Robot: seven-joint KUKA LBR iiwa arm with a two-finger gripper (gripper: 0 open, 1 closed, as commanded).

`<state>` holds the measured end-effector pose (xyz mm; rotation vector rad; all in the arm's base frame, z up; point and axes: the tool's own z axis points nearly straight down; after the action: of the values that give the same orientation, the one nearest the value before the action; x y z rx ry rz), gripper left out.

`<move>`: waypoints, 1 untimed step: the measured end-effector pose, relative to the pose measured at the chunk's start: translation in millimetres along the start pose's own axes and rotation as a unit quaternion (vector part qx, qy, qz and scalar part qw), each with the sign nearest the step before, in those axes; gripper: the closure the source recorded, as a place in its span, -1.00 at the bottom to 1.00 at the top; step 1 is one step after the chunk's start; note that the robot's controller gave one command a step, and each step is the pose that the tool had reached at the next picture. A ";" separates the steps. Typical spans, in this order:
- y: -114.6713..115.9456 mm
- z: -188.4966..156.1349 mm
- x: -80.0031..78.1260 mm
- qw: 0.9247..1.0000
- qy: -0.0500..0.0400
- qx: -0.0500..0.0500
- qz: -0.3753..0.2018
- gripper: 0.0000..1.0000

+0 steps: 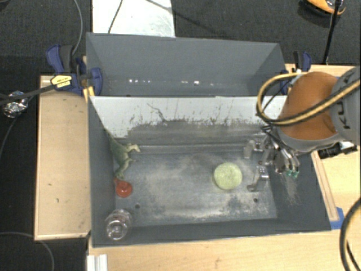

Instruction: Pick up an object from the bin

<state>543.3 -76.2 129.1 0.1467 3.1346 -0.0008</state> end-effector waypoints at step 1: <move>31.3 1.0 21.7 1.000 0.000 -0.001 -0.019 -1.00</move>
Offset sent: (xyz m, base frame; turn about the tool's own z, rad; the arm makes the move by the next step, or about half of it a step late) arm -0.0049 0.0660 0.0012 0.1823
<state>524.6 -42.9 128.0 0.0884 3.1372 0.0011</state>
